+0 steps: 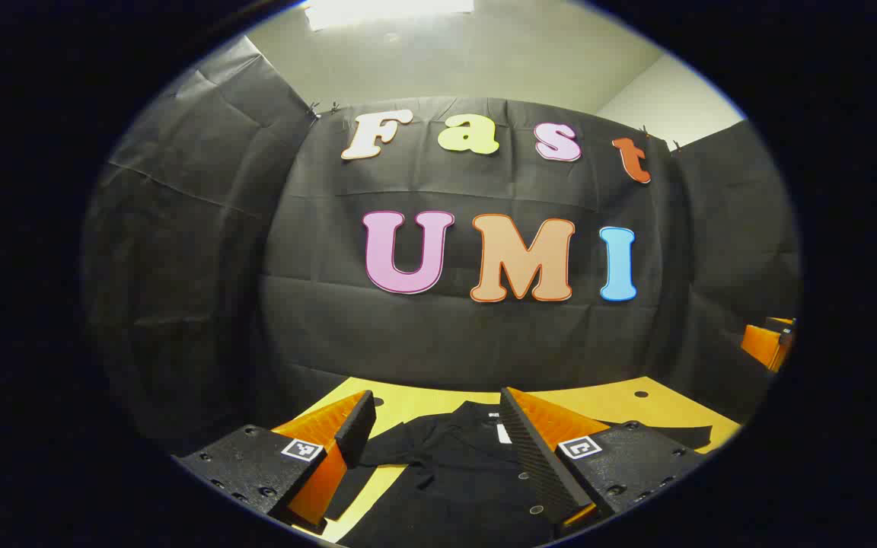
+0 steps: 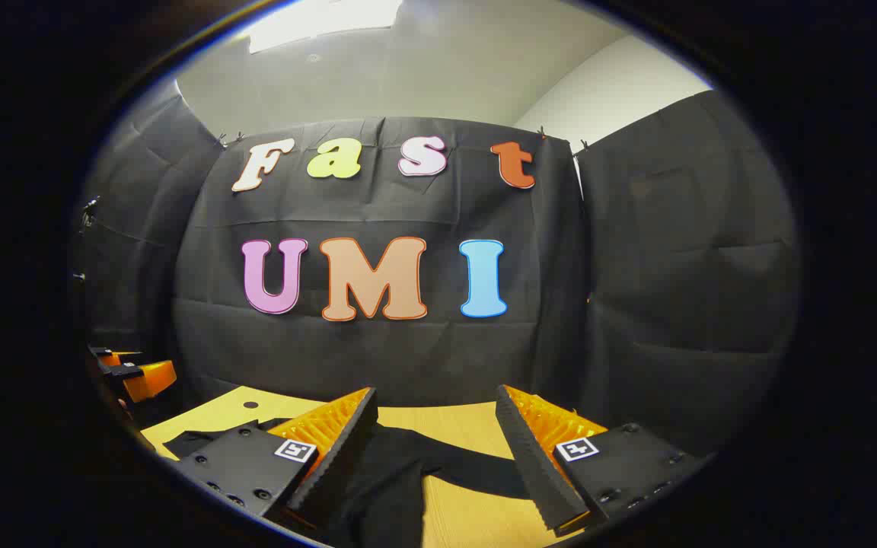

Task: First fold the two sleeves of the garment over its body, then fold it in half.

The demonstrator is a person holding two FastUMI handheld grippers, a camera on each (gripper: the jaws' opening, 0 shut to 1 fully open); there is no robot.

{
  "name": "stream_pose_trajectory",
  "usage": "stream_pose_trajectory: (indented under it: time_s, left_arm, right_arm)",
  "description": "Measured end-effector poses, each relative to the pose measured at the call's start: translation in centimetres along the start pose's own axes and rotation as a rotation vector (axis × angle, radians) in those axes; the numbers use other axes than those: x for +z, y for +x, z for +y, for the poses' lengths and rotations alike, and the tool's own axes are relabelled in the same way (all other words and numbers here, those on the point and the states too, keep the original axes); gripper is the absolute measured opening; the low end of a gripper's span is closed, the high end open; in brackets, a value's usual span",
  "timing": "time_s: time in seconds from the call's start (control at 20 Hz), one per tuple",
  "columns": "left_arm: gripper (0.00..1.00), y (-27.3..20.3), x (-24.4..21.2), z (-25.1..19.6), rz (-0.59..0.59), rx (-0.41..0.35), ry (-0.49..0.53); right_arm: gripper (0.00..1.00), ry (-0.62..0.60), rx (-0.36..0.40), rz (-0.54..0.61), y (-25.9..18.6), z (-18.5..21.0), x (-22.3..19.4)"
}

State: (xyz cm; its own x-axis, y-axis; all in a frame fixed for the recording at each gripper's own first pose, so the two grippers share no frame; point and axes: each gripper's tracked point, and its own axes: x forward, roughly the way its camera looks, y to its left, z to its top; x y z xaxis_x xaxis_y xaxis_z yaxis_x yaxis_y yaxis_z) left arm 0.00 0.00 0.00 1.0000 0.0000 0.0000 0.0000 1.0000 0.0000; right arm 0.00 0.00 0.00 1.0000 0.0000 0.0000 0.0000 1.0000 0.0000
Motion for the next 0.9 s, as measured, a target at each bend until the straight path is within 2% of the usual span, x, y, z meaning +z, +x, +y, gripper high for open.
stream_pose_trajectory:
  time_s: [0.1, 0.55, 0.9]
  left_arm:
    - [0.98, 0.01, 0.14, -0.11, -0.003, -0.004, -0.009]
    - [0.98, 0.01, -0.63, 0.67, 0.01, 0.005, -0.003]
    - [0.98, 0.17, -0.77, 0.5, 0.016, 0.001, 0.002]
  right_arm:
    - [0.98, -0.004, -0.003, -0.001, 0.01, -0.07, -0.06]
    - [1.0, 0.005, -0.017, 0.002, 0.25, -0.47, -0.47]
    - [0.98, 0.015, -0.026, 0.003, 0.26, -0.78, -0.7]
